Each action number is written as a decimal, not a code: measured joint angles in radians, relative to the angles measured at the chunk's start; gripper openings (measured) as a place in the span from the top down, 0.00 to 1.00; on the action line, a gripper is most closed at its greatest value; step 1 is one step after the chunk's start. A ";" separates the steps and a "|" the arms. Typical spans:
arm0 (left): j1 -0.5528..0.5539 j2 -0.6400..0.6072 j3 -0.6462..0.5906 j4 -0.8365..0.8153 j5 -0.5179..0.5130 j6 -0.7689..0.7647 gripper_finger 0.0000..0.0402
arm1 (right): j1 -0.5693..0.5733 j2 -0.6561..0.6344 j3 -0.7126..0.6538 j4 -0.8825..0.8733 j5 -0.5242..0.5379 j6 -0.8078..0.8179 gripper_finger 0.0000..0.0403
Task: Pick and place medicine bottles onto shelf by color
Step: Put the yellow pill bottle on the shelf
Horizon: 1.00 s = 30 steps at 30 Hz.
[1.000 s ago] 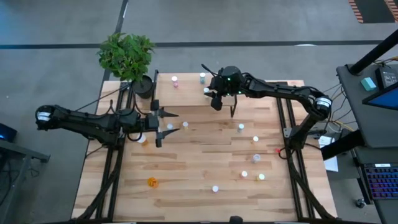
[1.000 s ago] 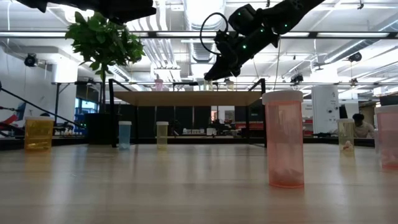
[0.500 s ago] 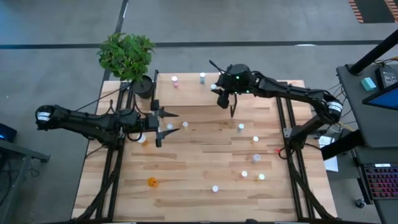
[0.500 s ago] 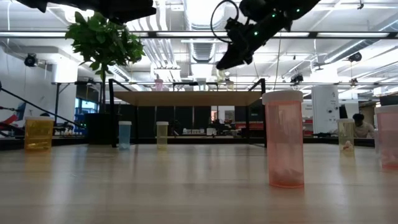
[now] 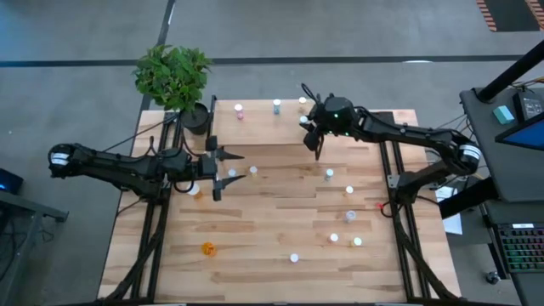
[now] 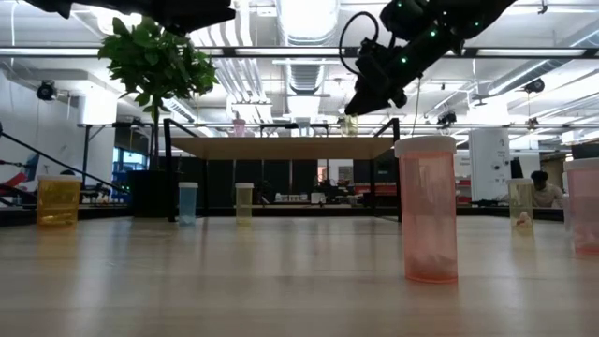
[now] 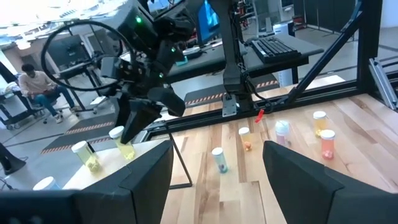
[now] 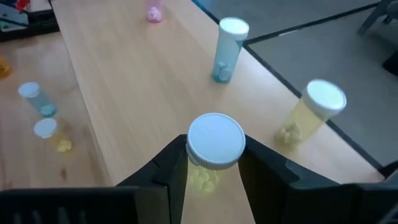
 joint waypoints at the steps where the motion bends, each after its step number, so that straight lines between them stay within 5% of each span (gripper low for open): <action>1: 0.000 0.000 0.000 0.003 0.000 0.000 0.42 | 0.000 -0.001 -0.005 -0.001 0.000 0.000 0.70; 9: 0.000 0.001 0.000 0.015 0.000 -0.005 0.42 | 0.000 0.016 -0.019 0.000 -0.002 -0.005 0.67; 19: 0.000 0.001 0.000 0.015 0.000 -0.036 0.42 | 0.001 -0.012 -0.008 -0.004 -0.004 -0.007 0.48; 30: -0.002 0.151 -0.054 -0.028 0.051 -0.294 0.42 | 0.063 -0.131 0.086 -0.119 -0.004 0.030 0.33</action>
